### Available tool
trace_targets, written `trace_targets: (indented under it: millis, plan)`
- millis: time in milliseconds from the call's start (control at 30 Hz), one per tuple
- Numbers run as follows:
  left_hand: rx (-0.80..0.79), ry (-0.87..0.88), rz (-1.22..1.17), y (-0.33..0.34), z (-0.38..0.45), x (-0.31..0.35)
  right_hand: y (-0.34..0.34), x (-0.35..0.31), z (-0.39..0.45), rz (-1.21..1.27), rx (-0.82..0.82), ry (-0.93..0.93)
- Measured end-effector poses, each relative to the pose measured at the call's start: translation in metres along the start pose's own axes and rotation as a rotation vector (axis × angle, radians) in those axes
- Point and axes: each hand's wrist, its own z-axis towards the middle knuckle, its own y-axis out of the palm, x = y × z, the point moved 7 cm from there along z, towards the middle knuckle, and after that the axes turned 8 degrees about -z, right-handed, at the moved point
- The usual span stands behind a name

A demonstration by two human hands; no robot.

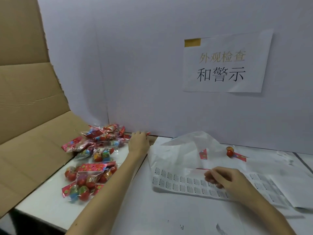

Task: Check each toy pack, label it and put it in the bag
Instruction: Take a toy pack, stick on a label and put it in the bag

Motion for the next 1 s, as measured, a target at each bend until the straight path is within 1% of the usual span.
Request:
trace_targets:
  millis: [100,200,267,367,433,467,533,567,633,733,800,900,1000]
  plan:
    - [0.134,0.031,-0.168,-0.018,-0.009,0.009,0.0,-0.002,-0.001,-0.032,-0.005,0.007]
    - [0.256,0.064,-0.455,-0.04,-0.026,0.023,0.0,-0.002,-0.002,-0.051,-0.001,0.024]
    - [0.328,0.092,-0.595,-0.051,-0.044,0.036,0.0,-0.003,-0.002,-0.064,0.003,0.028]
    - [0.413,0.218,-0.735,-0.057,-0.079,0.067,0.001,-0.005,-0.003,-0.057,0.005,0.034]
    - [0.408,0.323,-0.794,-0.054,-0.101,0.092,0.0,-0.005,-0.005,-0.052,0.011,0.037]
    - [0.376,0.358,-0.836,-0.05,-0.11,0.103,-0.001,-0.005,-0.005,-0.049,0.019,0.035]
    - [0.24,0.354,-0.976,-0.039,-0.122,0.118,-0.001,-0.007,-0.005,-0.02,0.042,0.024]
    - [0.146,0.321,-1.071,-0.032,-0.125,0.122,-0.002,-0.009,-0.005,0.036,0.062,0.023]
    - [-0.029,0.237,-1.224,-0.017,-0.132,0.127,-0.003,-0.008,-0.005,0.224,0.103,0.05]
    - [-0.267,0.134,-1.306,0.003,-0.138,0.127,0.001,-0.008,-0.005,0.392,0.072,0.102]
    - [-0.397,0.085,-1.325,0.012,-0.142,0.129,0.003,-0.012,-0.005,0.462,0.057,0.063]
    - [-0.498,0.026,-1.317,0.021,-0.144,0.13,0.001,-0.014,-0.005,0.556,0.127,0.076]
    - [-0.516,0.006,-1.36,0.024,-0.145,0.133,-0.002,-0.014,-0.007,0.483,0.211,0.115]
